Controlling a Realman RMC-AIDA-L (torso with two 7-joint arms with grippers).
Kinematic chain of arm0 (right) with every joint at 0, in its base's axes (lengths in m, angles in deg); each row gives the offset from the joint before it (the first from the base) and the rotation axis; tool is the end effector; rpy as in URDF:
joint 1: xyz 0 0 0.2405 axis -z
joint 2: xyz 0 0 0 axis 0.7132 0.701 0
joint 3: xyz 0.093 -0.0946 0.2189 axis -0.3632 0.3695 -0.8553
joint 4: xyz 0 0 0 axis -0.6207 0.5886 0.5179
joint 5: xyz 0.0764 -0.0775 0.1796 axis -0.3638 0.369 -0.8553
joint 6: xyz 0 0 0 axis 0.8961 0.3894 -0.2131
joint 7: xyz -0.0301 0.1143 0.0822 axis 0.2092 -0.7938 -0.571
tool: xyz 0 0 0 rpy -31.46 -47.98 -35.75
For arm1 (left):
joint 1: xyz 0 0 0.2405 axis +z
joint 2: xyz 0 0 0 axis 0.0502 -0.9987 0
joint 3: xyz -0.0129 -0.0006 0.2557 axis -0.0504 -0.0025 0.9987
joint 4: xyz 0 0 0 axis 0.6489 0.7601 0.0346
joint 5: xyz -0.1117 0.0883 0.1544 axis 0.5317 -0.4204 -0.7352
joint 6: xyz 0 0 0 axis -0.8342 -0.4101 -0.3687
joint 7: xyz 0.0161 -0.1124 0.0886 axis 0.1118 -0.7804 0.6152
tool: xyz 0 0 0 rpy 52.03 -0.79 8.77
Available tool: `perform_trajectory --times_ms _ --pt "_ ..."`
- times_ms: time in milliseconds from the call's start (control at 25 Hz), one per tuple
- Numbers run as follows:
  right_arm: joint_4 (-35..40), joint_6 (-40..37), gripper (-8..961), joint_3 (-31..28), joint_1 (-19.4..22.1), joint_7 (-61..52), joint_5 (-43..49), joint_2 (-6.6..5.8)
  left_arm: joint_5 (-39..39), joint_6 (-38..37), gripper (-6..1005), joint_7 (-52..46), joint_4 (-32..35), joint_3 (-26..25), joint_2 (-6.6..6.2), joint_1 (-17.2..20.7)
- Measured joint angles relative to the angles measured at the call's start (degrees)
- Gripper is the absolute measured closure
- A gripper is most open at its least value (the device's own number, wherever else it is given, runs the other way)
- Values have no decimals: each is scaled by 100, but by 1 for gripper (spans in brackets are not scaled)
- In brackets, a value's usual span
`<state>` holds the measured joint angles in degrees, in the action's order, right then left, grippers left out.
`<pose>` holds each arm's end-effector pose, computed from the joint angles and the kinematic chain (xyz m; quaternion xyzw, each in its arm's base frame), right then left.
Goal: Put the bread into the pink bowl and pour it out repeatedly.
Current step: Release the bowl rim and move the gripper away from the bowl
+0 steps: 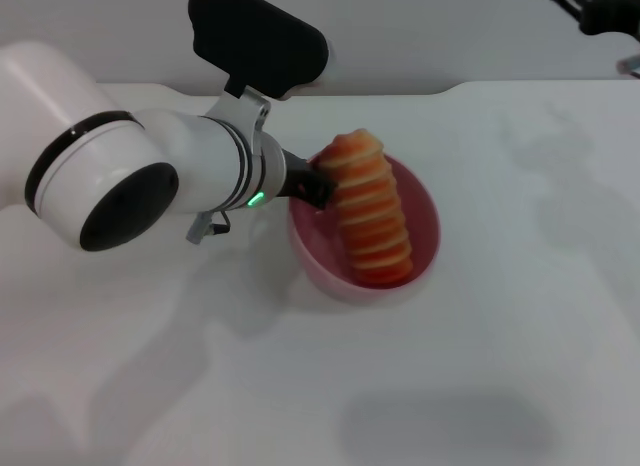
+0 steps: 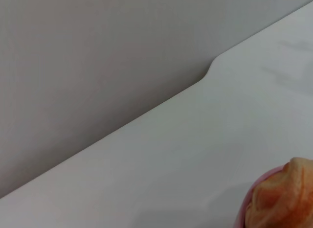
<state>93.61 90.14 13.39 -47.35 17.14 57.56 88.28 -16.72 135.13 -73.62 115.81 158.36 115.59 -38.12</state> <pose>0.1709 0.3513 0.0531 -0.7628 0.1611 0.1838 0.5987 -0.1257 0.3734 -0.0865 -0.8833 -0.2851 0.0509 0.3687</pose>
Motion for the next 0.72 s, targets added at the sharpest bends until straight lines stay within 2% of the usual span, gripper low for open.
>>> perform_trajectory --times_ms 40,80,280,440,720 --pt "-408 -974 240 102 169 1 143 -7 25 -27 840 0 -14 4 3 1" --pt "-408 -974 240 102 169 1 143 -7 46 -47 840 1 -27 8 7 2" --pt "-1553 -3153 240 300 479 13 156 -15 322 -194 839 1 -117 8 17 -6" --pt "-1755 -3496 239 363 731 -54 99 10 697 -343 838 3 -268 -36 6 -23" --pt "-1927 -3436 239 411 736 -73 -107 0 1257 -808 838 68 -759 -114 -10 -70"
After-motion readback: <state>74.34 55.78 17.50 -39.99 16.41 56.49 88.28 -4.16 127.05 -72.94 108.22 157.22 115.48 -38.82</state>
